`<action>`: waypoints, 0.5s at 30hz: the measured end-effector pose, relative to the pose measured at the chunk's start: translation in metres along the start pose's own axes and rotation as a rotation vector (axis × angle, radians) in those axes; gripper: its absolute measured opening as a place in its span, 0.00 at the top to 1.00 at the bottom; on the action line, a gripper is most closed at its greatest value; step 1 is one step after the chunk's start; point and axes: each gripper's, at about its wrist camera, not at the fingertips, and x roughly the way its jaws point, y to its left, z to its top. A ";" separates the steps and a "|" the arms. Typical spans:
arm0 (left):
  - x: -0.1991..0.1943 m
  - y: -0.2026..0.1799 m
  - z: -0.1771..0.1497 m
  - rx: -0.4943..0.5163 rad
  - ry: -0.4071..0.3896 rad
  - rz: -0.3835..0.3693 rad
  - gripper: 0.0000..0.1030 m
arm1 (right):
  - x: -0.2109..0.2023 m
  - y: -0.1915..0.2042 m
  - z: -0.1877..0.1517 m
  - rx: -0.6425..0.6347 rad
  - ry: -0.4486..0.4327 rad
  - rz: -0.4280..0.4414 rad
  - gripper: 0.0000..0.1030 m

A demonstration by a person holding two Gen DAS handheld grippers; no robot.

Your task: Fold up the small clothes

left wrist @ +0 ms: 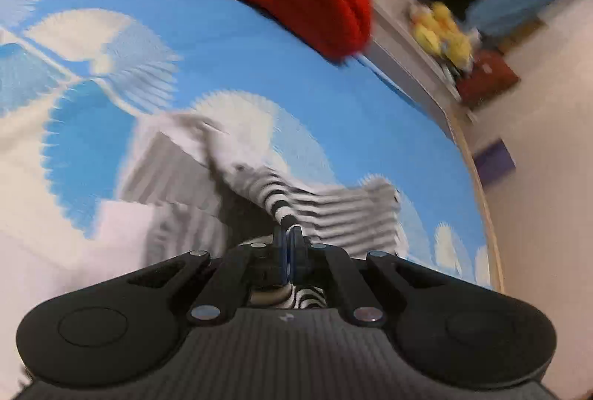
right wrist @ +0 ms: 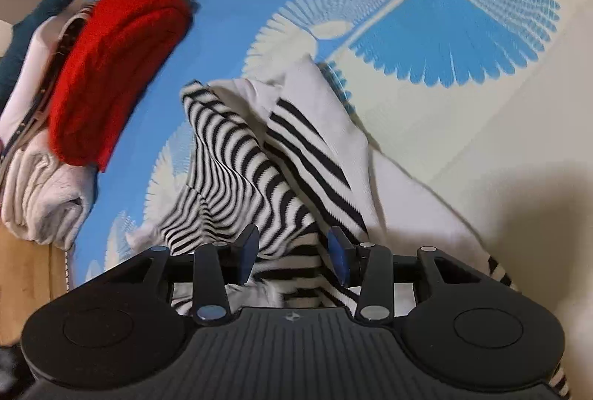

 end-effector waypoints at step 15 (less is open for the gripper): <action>0.036 0.032 -0.015 -0.222 0.213 -0.056 0.28 | 0.037 0.023 -0.020 -0.011 0.049 -0.006 0.67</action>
